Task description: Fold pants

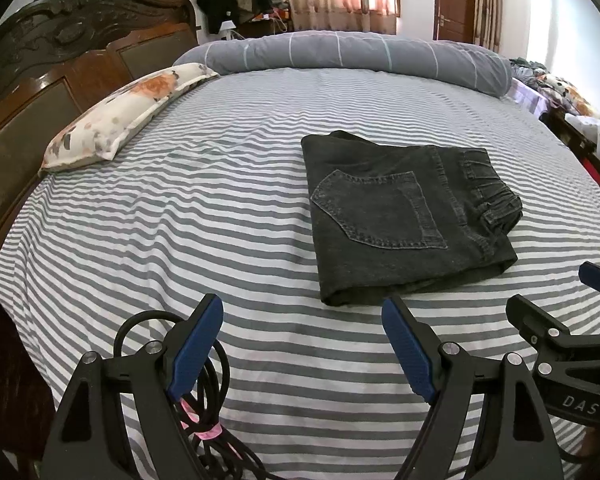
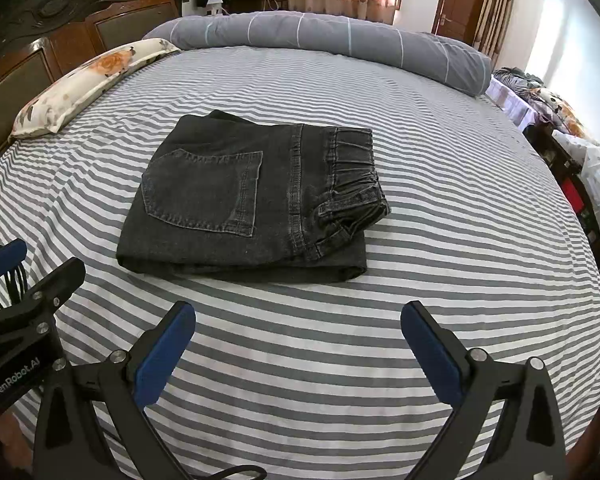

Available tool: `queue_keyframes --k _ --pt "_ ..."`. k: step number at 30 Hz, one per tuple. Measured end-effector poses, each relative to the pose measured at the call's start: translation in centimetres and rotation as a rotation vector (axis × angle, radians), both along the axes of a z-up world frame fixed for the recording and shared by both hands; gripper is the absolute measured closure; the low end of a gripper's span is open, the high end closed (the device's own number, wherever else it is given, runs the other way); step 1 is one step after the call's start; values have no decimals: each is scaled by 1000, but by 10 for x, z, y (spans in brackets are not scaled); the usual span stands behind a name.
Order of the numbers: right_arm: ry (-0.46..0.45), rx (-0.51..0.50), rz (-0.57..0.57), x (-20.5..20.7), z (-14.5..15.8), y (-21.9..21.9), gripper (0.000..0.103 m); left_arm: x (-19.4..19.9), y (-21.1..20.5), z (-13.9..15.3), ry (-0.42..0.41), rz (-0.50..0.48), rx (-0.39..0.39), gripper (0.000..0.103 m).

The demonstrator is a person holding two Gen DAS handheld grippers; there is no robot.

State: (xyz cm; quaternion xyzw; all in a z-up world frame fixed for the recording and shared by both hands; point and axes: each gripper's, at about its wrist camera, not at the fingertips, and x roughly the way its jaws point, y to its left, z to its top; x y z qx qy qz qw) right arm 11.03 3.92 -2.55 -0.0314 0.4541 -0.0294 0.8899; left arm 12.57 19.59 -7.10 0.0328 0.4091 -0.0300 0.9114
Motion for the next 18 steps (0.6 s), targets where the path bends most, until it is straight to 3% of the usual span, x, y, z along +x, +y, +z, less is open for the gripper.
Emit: queue_keyframes --k 11,18 --pt "13 11 -8 -2 -5 -2 1 0 0 -1 3 6 5 21" --pt "20 20 -12 -2 -8 -3 1 1 3 -2 9 -2 -37 21"
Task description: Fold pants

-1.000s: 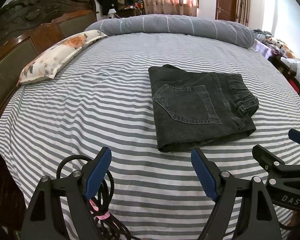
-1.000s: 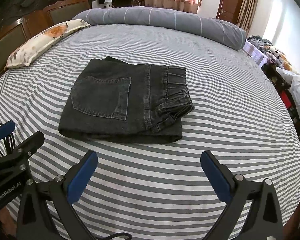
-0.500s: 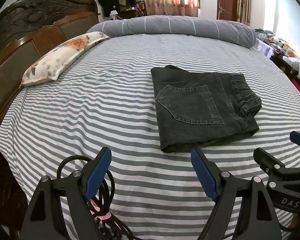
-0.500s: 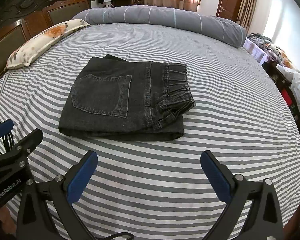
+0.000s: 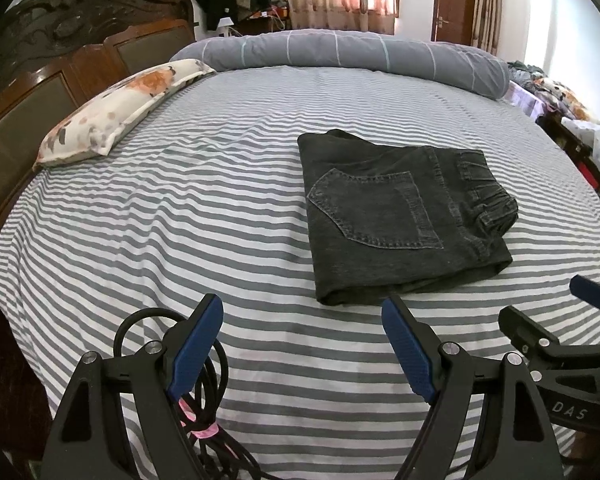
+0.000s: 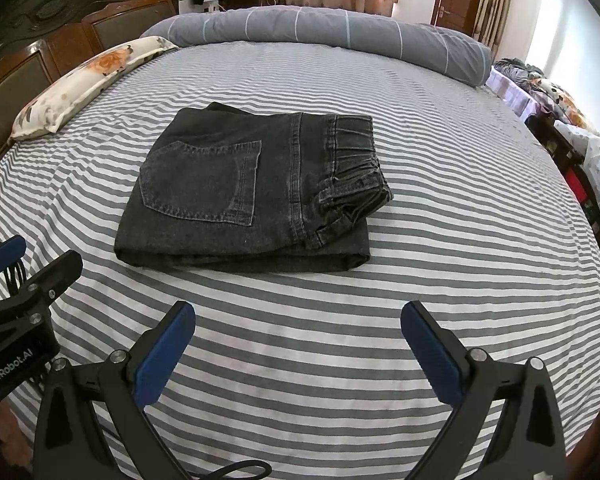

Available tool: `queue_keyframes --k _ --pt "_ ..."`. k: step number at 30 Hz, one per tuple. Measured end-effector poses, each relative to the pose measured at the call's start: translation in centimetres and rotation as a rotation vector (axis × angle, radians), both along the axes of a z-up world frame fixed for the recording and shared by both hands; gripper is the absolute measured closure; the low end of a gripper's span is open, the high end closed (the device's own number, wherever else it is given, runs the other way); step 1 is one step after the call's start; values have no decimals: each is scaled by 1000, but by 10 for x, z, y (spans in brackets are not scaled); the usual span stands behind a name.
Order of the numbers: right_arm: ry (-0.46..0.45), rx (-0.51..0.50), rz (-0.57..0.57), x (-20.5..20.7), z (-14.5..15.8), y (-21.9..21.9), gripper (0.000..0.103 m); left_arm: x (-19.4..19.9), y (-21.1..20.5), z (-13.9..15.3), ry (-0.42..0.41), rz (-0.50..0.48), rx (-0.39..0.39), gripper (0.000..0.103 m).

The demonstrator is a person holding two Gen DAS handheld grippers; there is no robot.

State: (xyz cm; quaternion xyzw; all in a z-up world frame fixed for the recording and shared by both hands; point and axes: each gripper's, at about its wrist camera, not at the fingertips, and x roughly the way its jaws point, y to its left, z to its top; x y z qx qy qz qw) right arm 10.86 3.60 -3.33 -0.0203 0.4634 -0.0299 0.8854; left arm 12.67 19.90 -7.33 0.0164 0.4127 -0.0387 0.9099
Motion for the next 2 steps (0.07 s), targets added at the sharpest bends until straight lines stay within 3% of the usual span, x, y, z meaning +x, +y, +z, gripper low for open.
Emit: queue_keyframes --k 2 --pt "2 3 -1 0 -1 0 1 1 0 -1 4 0 -3 21"
